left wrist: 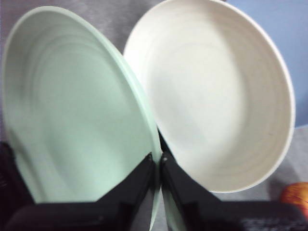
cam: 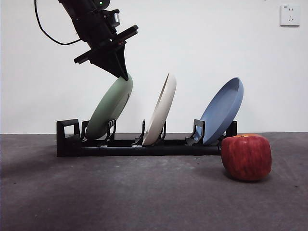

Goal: Take the green plate from the plate rack,put the plate on the table,take the apple from the table,put the apple in the plate

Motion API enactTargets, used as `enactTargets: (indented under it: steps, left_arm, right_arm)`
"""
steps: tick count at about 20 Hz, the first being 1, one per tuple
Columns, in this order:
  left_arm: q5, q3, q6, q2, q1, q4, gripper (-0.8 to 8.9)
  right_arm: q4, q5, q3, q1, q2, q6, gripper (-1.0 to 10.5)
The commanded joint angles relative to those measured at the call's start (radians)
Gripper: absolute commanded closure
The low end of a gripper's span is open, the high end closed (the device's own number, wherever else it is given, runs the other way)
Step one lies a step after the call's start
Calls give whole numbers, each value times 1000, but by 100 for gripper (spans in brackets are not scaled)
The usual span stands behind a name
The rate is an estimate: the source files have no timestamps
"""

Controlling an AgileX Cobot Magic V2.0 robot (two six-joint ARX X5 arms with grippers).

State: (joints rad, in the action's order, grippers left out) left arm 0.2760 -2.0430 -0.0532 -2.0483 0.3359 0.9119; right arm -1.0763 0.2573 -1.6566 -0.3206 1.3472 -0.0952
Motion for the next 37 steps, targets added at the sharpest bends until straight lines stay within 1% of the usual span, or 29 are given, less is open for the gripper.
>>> enactTargets:
  steps: [1, 3, 5, 8, 11, 13, 15, 16, 19, 21, 23, 25, 26, 27, 29, 31, 33, 34, 35, 37]
  left_arm:
    - [-6, -22, 11, -14, 3, 4, 822]
    - [-6, -82, 12, -14, 16, 32, 822]
    - [-6, -183, 13, -14, 39, 72, 822]
    - [-2, -396, 13, -14, 77, 158, 822]
    - [73, -644, 34, -14, 117, 310, 822]
    - [57, -781, 70, -14, 157, 422, 822]
    - [56, -798, 74, 27, 208, 422, 822]
    - [37, -797, 79, 50, 237, 424, 822]
    - [-74, -779, 108, 116, 363, 427, 822]
    - [-216, -682, 140, 191, 463, 427, 822]
    - [-363, -488, 151, 306, 562, 427, 822]
    - [-447, -270, 144, 425, 637, 427, 822]
    - [-486, -153, 118, 487, 668, 427, 822]
    - [-511, -37, 85, 546, 696, 427, 822]
    - [-520, 189, -7, 649, 738, 427, 822]
    - [-536, 375, -89, 711, 758, 426, 822]
    - [-583, 517, -158, 727, 771, 419, 822]
    - [-595, 584, -181, 727, 774, 389, 822]
    - [-594, 650, -182, 726, 774, 328, 822]
    - [-592, 767, -180, 711, 774, 145, 822]
  right_arm:
    - [6, -4, -2, -2, 5, -10, 384]
    - [6, -4, -2, -2, 5, -14, 384]
    - [6, -4, -2, -2, 5, -18, 384]
    - [6, -4, -2, -2, 5, -17, 384]
    - [7, -4, -2, -2, 5, -17, 384]
    - [7, -4, -2, -2, 5, -16, 384]
    - [7, -4, -2, -2, 5, -11, 384]
    - [7, -4, -2, -2, 5, -8, 384]
    - [6, -4, -2, 0, 5, -5, 384]
    - [7, -5, -2, 0, 5, -5, 384]
    - [8, -29, -2, 0, 5, -5, 384]
    - [11, -57, -2, 0, 5, -5, 384]
    - [11, -60, -2, 0, 5, -5, 384]
    - [12, -61, -2, 0, 5, -5, 384]
    - [14, -68, -2, 0, 5, -5, 384]
    - [15, -68, -2, 0, 5, -6, 384]
    - [16, -68, -2, 0, 5, -6, 384]
    - [16, -68, -2, 0, 5, -6, 384]
    - [15, -68, -2, 0, 5, -6, 384]
    - [14, -68, -2, 0, 5, -7, 384]
